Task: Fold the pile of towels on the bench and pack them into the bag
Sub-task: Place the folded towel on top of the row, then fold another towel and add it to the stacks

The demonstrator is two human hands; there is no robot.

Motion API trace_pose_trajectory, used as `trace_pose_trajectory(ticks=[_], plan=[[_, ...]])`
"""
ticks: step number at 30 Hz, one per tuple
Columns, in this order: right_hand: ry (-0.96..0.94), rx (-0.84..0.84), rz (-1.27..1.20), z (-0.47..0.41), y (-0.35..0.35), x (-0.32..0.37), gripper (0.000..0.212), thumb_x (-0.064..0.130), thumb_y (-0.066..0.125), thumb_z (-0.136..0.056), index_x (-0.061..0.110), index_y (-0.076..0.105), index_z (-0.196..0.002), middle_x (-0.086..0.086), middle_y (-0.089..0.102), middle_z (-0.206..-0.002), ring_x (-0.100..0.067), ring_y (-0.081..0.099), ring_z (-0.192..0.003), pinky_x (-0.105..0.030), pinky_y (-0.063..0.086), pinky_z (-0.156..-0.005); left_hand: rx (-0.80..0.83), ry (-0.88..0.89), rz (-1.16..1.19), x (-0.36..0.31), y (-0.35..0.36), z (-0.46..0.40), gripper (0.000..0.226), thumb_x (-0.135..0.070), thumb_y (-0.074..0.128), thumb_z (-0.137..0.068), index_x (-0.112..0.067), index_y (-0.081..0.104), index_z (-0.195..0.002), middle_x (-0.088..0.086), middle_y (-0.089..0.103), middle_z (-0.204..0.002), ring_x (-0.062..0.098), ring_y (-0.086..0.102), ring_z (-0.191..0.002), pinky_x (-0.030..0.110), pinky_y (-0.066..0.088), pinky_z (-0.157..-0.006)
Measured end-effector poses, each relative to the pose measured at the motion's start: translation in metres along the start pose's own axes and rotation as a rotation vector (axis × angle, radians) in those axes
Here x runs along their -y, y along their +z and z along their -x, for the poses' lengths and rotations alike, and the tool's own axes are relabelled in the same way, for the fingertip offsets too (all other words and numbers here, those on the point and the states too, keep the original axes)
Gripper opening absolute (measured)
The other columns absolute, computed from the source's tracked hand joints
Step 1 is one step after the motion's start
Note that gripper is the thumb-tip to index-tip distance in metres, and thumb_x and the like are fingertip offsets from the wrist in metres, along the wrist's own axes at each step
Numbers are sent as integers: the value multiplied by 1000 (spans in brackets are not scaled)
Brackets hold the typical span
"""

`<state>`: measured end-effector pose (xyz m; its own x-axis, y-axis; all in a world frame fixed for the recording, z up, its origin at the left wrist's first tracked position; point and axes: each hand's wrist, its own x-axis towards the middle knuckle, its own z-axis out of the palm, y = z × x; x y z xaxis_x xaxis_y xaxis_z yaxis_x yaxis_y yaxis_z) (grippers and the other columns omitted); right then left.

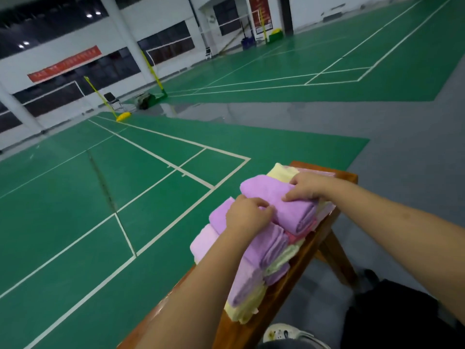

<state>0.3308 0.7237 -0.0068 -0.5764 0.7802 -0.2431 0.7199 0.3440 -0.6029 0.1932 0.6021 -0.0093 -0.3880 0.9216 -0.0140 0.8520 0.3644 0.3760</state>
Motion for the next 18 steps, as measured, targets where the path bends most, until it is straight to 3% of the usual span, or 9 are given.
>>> trace_pose_trajectory(ticks=[4, 6, 9, 13, 16, 18], plan=[[-25, -134, 96, 4, 6, 7, 67, 36, 69, -83, 8, 43, -139, -12, 51, -138, -27, 50, -121, -30, 41, -93, 10, 38, -134, 6, 1, 9, 31, -48, 48, -93, -40, 63, -120, 3, 48, -111, 24, 45, -112, 36, 36, -99], [-84, -222, 56, 8, 6, 16, 67, 31, 71, -82, 8, 44, -138, -13, 53, -135, -28, 53, -118, -31, 42, -92, 25, 36, -108, 7, -2, 15, 33, -49, 49, -94, -41, 61, -123, 3, 48, -120, 24, 41, -118, 37, 33, -101], [-221, -284, -114, 24, 8, 40, 49, 27, 71, -82, 12, 55, -127, -7, 62, -121, -20, 59, -103, -31, 46, -88, -34, 40, 51, 16, -14, 32, 31, -42, 51, -94, -36, 61, -123, 1, 51, -126, 21, 43, -122, 37, 34, -102], [-386, -203, -289, 60, 33, 79, 36, 25, 71, -83, 18, 61, -117, 3, 64, -109, -12, 61, -90, -25, 47, -84, -111, 3, 337, 50, -30, 83, 28, -25, 53, -96, -24, 62, -122, -3, 56, -126, 12, 54, -111, 29, 42, -96], [-439, -128, -382, 84, 71, 105, 29, 23, 71, -84, 23, 59, -111, 7, 62, -102, -8, 60, -86, -26, 48, -85, -125, -127, 500, 88, -32, 137, 25, -24, 56, -96, -22, 62, -120, -9, 61, -113, 7, 59, -92, 19, 45, -81], [-466, -55, -406, 100, 104, 124, 27, 23, 70, -84, 25, 58, -107, 9, 63, -99, -7, 60, -86, -27, 50, -82, -163, -226, 564, 120, -28, 175, 20, -23, 58, -95, -24, 64, -114, -7, 65, -104, 9, 62, -91, 18, 47, -78]])
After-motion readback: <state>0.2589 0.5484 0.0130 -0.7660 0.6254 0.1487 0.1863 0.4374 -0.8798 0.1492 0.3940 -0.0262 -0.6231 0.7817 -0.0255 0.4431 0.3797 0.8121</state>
